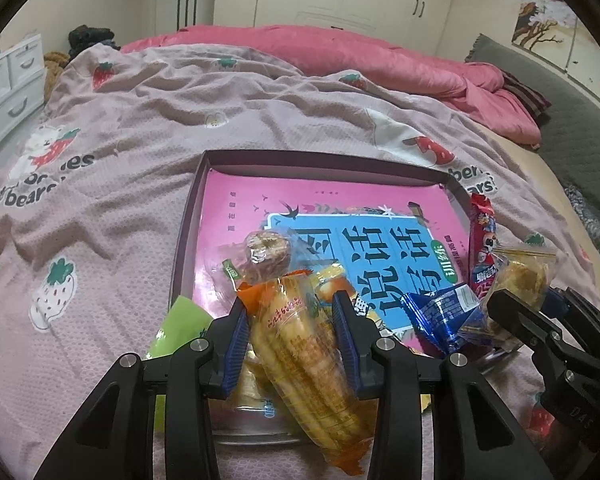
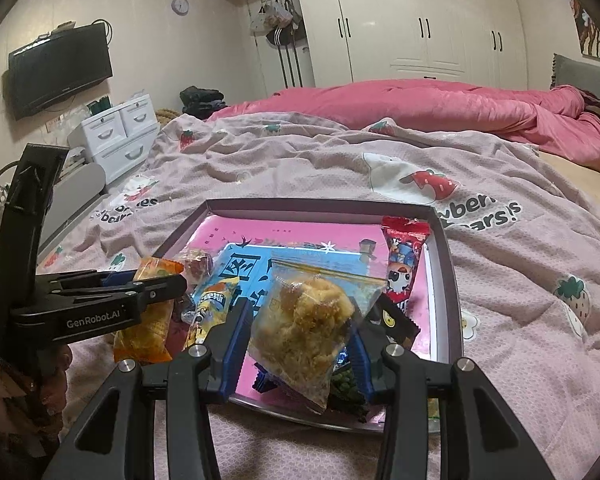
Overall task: Organize snacks
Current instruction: 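Carry the pastry bag with the right tool while the left tool carries the wafer roll over the tray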
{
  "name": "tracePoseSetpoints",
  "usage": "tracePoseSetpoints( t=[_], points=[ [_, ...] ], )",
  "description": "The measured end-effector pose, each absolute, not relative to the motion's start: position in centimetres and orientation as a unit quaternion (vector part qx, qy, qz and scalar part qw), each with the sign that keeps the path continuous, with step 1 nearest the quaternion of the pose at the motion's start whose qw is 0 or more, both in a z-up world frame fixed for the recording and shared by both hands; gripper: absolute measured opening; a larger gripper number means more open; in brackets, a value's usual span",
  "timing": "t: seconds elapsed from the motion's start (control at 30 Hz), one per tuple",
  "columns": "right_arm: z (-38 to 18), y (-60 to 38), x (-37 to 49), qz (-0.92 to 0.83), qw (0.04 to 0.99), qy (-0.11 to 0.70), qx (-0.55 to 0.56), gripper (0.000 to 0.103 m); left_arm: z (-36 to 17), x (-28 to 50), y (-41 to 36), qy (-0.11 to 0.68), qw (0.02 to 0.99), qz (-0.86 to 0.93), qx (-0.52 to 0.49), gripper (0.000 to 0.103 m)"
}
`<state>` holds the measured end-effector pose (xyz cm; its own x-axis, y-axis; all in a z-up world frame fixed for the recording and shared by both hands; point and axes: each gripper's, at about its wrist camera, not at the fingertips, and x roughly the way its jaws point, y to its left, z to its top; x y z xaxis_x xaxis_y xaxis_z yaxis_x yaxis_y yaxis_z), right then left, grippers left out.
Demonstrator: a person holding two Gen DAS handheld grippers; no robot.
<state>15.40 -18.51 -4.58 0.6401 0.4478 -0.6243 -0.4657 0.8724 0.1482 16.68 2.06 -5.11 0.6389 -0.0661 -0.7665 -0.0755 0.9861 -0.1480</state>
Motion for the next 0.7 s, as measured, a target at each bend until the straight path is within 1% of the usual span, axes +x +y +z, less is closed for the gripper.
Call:
tracePoseSetpoints(
  t=[0.7],
  points=[
    [-6.0, -17.9, 16.1, 0.248, 0.900, 0.358, -0.029, 0.045, -5.6, 16.9, 2.4, 0.429, 0.899, 0.004, -0.086, 0.042]
  ],
)
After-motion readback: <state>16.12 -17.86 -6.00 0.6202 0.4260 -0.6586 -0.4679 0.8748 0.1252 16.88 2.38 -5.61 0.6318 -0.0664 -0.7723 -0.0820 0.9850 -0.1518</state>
